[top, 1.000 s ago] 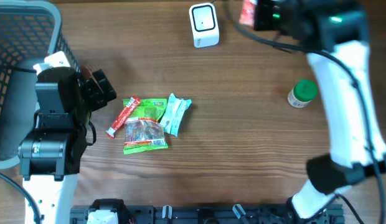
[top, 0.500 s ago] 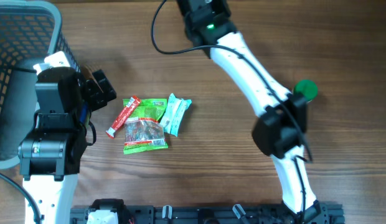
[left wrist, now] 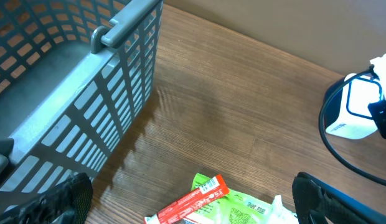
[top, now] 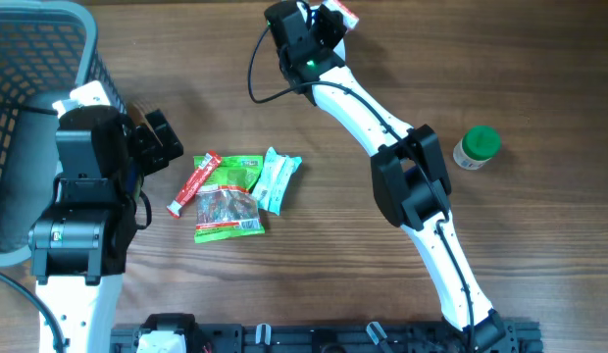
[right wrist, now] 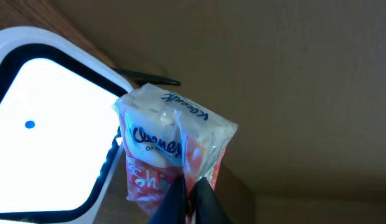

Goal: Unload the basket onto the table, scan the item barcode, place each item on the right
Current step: 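Hold the tissue pack up in front of the white scanner, then lower the tissue pack onto the table right of centre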

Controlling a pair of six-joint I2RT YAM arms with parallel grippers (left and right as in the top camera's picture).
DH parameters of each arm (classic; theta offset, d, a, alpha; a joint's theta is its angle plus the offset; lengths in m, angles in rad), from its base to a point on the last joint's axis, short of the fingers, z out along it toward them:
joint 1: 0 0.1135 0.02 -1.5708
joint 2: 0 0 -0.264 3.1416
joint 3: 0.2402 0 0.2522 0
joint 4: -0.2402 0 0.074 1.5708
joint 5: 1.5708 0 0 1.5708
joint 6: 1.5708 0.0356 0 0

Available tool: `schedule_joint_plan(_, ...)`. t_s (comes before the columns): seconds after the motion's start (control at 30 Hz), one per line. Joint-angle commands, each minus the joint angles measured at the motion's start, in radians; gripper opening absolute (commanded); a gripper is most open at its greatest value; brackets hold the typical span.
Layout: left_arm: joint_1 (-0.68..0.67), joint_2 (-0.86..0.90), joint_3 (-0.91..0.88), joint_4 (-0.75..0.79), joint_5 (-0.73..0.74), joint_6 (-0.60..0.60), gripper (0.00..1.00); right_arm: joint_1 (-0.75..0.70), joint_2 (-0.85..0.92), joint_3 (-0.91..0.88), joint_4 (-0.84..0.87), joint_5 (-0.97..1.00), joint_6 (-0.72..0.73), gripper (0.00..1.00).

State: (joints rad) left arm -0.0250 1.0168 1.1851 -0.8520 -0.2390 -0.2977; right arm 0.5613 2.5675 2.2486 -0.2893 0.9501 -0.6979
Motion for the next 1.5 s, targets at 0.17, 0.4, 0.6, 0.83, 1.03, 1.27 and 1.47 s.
schedule_joint_plan(0.17,0.006,0.001,0.014,0.003,-0.009,0.005,1.0,0.002,-0.157,0.015,-0.182,0.012,0.221,0.04)
schedule_joint_plan(0.4,0.006,0.001,0.014,0.003,-0.009,0.005,1.0,-0.004,-0.465,0.015,-0.65,-0.276,0.626,0.04)
schedule_joint_plan(0.6,0.006,0.001,0.014,0.003,-0.009,0.005,1.0,-0.074,-0.695,0.015,-1.068,-0.547,0.845,0.04)
schedule_joint_plan(0.83,0.006,0.001,0.014,0.003,-0.009,0.005,1.0,-0.217,-0.755,-0.02,-1.319,-0.878,0.907,0.04)
schedule_joint_plan(1.03,0.006,0.001,0.014,0.003,-0.009,0.005,1.0,-0.249,-0.757,-0.252,-1.278,-0.86,0.949,0.04)
schedule_joint_plan(1.27,0.006,0.001,0.014,0.003,-0.009,0.005,1.0,-0.256,-0.757,-0.651,-1.038,-0.784,0.972,0.04)
schedule_joint_plan(1.47,0.006,0.001,0.014,0.003,-0.009,0.005,1.0,-0.288,-0.757,-0.951,-0.795,-0.657,1.002,0.04)
